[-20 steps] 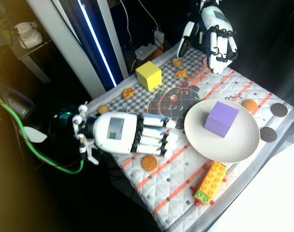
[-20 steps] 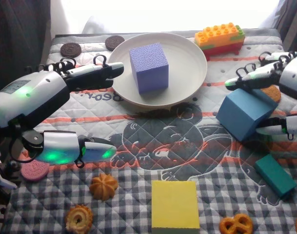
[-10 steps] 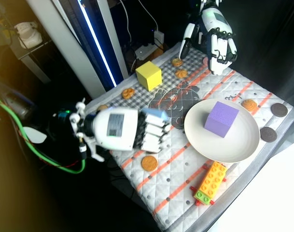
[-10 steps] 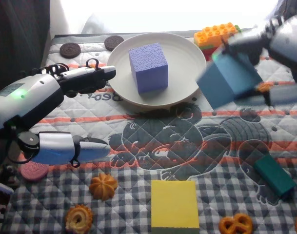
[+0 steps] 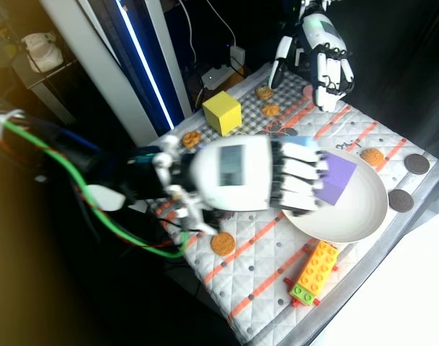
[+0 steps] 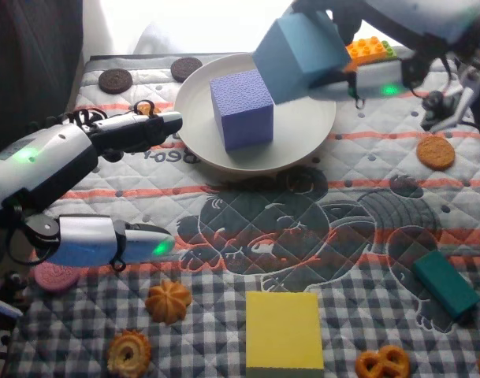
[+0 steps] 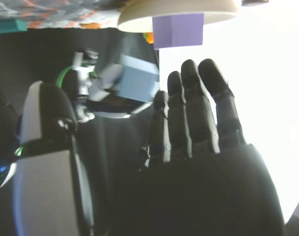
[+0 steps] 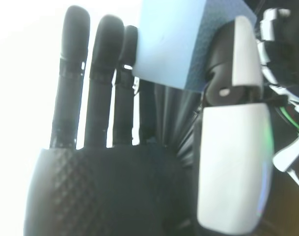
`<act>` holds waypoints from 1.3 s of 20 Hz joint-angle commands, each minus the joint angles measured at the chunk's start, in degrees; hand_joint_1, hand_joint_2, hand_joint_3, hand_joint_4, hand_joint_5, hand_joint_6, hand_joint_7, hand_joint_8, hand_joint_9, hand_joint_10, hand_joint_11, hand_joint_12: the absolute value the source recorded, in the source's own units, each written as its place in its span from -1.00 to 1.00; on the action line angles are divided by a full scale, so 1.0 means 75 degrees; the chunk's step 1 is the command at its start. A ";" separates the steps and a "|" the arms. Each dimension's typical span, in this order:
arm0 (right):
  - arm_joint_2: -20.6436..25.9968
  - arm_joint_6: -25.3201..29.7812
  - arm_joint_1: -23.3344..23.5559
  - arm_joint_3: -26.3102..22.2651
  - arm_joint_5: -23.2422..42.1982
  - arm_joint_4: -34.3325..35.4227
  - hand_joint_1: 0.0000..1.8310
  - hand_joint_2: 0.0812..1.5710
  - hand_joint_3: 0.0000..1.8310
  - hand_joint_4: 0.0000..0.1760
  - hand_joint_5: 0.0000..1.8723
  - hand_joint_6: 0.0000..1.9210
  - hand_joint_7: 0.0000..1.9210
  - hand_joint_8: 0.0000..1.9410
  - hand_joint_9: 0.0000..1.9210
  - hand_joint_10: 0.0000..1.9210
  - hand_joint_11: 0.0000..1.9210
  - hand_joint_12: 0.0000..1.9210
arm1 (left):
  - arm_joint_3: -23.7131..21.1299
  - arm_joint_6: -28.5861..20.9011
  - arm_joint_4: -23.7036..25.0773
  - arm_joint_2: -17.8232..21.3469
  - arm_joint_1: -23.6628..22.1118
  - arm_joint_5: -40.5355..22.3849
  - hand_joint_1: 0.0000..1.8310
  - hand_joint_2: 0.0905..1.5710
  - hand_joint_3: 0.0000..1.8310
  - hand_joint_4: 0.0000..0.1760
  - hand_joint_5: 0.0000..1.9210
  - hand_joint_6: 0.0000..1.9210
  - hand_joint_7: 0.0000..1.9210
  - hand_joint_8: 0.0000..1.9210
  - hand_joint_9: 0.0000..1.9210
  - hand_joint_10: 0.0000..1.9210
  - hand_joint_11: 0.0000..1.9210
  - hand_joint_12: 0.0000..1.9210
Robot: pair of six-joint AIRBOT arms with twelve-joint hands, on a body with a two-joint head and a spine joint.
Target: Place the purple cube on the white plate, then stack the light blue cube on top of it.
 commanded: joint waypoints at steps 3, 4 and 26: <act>-0.0222 0.0034 0.0513 0.0286 0.0221 -0.0064 0.49 0.37 -1.00 -1.00 -0.03 0.08 0.05 -0.09 0.04 0.17 -0.10 0.28 | 0.0105 -0.0227 0.0101 -0.0077 -0.0029 -0.0813 -0.04 0.11 -1.00 -0.69 -0.68 -1.00 -0.52 -1.00 -0.83 -0.18 -1.00 0.64; -0.0333 0.0034 0.0647 0.0366 0.0033 -0.0212 0.49 0.37 -1.00 -1.00 -0.03 0.12 0.07 -0.14 0.04 0.13 -0.13 0.20 | 0.0116 -0.0228 0.0100 -0.0088 -0.0029 -0.0797 -0.05 0.11 -1.00 -0.64 -0.69 -1.00 -0.53 -1.00 -0.85 -0.19 -1.00 0.59; -0.0966 0.0034 0.0836 0.0656 -0.0786 -0.0852 -0.12 0.27 -1.00 0.03 -0.67 -1.00 -0.46 -0.99 -0.52 -0.62 -0.91 0.39 | 0.0282 -0.0394 -0.0025 -0.0251 -0.0082 -0.0628 -0.02 0.12 -1.00 -0.56 -0.64 -1.00 -0.56 -1.00 -0.69 -0.63 -1.00 0.35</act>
